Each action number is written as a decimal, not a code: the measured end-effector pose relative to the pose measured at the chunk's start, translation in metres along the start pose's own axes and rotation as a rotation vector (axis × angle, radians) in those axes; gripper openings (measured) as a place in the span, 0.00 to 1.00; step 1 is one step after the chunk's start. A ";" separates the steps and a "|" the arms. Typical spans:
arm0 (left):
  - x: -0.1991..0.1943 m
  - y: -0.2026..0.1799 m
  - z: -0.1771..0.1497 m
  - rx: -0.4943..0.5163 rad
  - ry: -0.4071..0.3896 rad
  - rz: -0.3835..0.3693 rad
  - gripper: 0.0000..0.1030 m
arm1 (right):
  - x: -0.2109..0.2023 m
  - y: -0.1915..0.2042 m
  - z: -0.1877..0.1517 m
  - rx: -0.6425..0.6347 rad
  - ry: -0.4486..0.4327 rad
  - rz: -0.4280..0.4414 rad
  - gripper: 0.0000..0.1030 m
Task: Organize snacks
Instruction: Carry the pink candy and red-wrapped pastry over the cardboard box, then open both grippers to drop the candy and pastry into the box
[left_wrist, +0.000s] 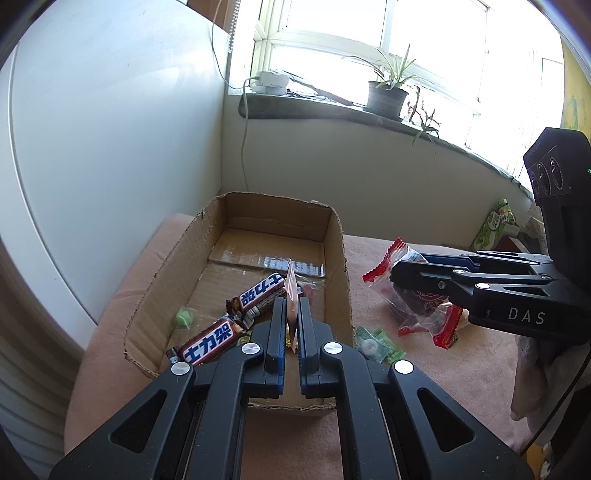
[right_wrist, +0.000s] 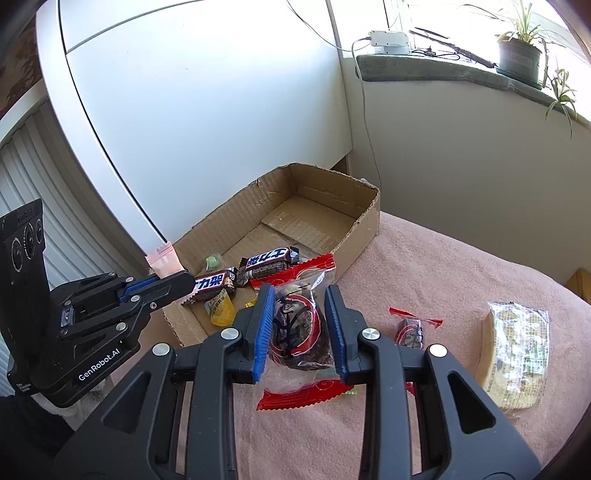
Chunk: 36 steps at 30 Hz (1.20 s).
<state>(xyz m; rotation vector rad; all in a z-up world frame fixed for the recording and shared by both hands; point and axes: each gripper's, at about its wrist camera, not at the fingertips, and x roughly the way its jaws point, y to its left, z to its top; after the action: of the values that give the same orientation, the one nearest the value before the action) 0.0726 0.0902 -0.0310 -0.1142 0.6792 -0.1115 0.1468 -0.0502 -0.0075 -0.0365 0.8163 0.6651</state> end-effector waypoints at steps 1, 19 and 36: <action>0.001 0.002 0.000 -0.003 0.000 0.003 0.04 | 0.002 0.002 0.002 -0.003 0.000 0.001 0.28; 0.016 0.035 0.010 -0.045 0.002 0.051 0.04 | 0.045 0.024 0.028 -0.029 0.024 0.051 0.28; 0.022 0.052 0.012 -0.069 0.016 0.069 0.04 | 0.074 0.023 0.031 -0.040 0.058 0.064 0.28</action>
<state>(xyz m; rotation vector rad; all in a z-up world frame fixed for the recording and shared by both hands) 0.1008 0.1389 -0.0426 -0.1557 0.7021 -0.0229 0.1911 0.0164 -0.0313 -0.0666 0.8622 0.7439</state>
